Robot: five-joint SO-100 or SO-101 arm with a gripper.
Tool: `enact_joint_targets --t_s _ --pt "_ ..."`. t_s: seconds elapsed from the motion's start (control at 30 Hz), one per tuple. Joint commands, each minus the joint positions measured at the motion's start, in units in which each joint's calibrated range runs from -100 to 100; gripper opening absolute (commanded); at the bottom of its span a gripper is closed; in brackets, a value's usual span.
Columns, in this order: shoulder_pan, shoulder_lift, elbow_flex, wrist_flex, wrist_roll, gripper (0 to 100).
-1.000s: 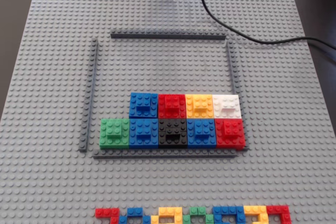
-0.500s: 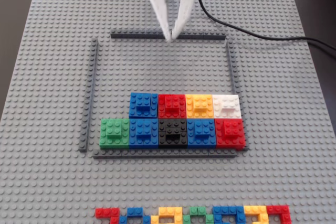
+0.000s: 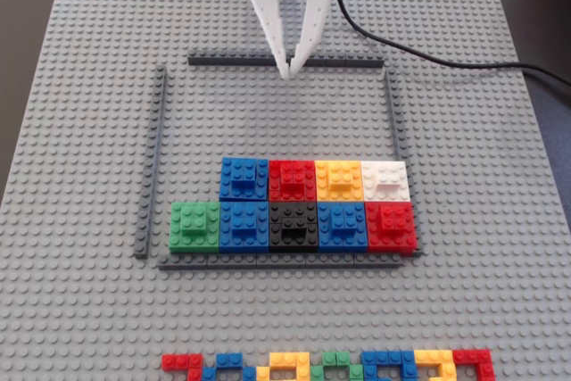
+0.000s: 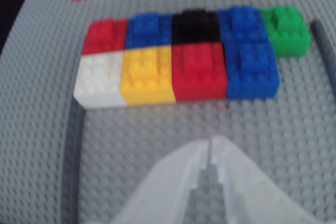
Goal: Grab the cube and place it into the grid
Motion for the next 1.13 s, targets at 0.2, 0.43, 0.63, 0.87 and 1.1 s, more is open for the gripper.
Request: enact_joint_targets --t_s 0.2,0.43,0.63,0.87,1.1 --pt "1.9 -2.0 0.5 7.3 1.0 0" --pt "1.9 -2.0 0.5 10.2 0.4 0" --pt "1.6 -2.0 0.5 10.9 0.5 0" --pt "0.9 -2.0 0.5 11.4 0.2 0" --pt "0.9 -2.0 0.5 11.7 0.2 0"
